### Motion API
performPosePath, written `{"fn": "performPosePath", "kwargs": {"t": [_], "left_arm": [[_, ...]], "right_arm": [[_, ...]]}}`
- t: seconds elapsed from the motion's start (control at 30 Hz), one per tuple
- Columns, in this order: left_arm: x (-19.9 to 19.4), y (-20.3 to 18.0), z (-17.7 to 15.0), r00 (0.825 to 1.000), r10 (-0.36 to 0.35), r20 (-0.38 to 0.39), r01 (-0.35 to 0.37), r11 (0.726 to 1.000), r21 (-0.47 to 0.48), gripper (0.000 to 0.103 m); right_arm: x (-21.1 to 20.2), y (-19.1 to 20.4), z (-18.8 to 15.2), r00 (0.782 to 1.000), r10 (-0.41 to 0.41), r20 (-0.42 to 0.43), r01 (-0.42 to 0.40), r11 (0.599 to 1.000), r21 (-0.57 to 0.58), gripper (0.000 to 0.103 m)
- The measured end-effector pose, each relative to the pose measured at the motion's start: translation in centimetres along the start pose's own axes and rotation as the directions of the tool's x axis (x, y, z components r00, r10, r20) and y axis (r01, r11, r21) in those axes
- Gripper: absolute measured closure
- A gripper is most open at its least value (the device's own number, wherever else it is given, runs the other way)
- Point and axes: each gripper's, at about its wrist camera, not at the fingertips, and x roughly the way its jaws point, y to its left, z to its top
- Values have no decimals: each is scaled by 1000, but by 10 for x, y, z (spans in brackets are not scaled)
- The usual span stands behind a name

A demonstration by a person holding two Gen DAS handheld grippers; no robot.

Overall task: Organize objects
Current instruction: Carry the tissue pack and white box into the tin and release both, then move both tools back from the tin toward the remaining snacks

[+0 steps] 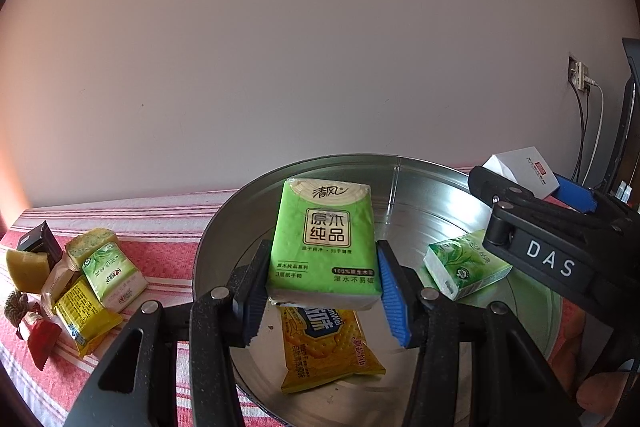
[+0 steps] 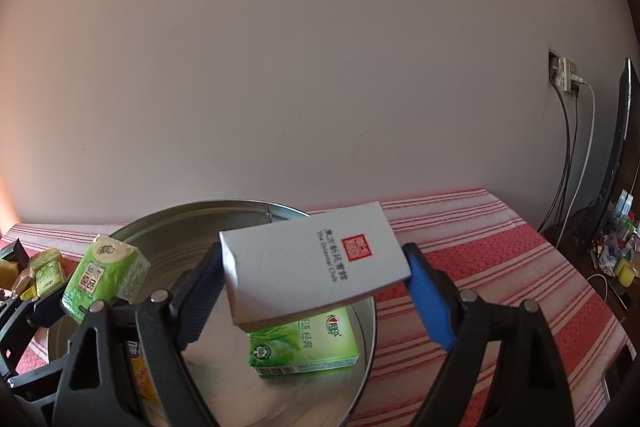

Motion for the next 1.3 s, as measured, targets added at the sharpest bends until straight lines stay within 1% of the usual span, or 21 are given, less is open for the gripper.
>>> {"fn": "performPosePath", "kwargs": {"t": [0.1,0.13,0.17,0.2,0.23,0.27,0.37,0.43,0.47,0.5,0.67,0.7,0.73,0.77,0.8,0.87,0.93,1.03,1.1,1.2,1.3], "left_arm": [[0,3,-1,1000,26,7,-26,1000,2,50],[-1,2,-2,1000,23,9,-23,1000,11,43],[-1,2,-3,1000,20,11,-20,1000,23,29],[-3,0,-4,1000,22,20,-23,999,34,22],[-7,-1,-5,999,24,37,-26,999,43,13],[-10,-2,-6,998,24,57,-27,998,54,10],[-18,-2,-7,996,24,85,-30,997,70,6],[-23,-1,-9,995,27,91,-32,998,58,5],[-14,13,-7,996,29,90,-33,998,46,5],[-25,0,-8,996,29,86,-32,999,36,5],[-49,-7,-12,993,73,95,-74,997,14,5],[-49,-10,-10,991,83,101,-85,996,14,5],[-38,-3,-10,990,93,106,-95,995,11,5],[-40,-2,-10,989,99,110,-100,995,6,5],[-38,-3,-12,988,102,113,-103,995,0,5],[-50,-9,-13,987,111,115,-110,994,-10,5],[-55,-3,-14,984,124,124,-122,992,-26,5],[-65,13,-15,979,152,137,-148,988,-35,5],[-73,18,-11,977,169,128,-166,986,-32,5],[-77,23,-7,979,172,108,-168,985,-49,5],[-80,28,0,976,188,109,-183,982,-53,5]], "right_arm": [[2,1,-2,1000,24,-16,-24,1000,11,14],[0,1,-2,1000,28,-10,-28,999,20,10],[-3,-1,-2,999,33,0,-33,999,31,3],[-6,-3,-1,999,35,17,-35,998,44,0],[-10,-6,0,999,33,41,-35,998,59,0],[-13,-9,1,998,31,58,-35,997,73,0],[-19,-19,2,996,16,90,-28,991,130,0],[-21,-28,2,994,3,106,-23,982,185,0],[-22,-33,2,994,2,111,-26,977,210,0],[-21,-38,3,994,3,109,-28,972,233,0],[-15,-54,2,996,-5,89,-24,947,319,0],[-16,-55,1,996,-6,86,-23,943,331,0],[-17,-56,0,996,-9,83,-20,939,342,0],[-18,-57,-1,996,-12,85,-18,936,352,0],[-20,-58,-3,996,-17,89,-16,932,361,0],[-23,-59,-5,995,-22,100,-18,926,377,0],[-28,-61,-7,992,-34,119,-15,924,382,0],[-38,-61,-9,982,-106,154,38,920,390,0],[-43,-60,-12,975,-140,171,60,912,406,0],[-48,-54,-15,967,-168,190,76,906,416,0],[-51,-43,-17,962,-182,203,91,916,390,0]]}}
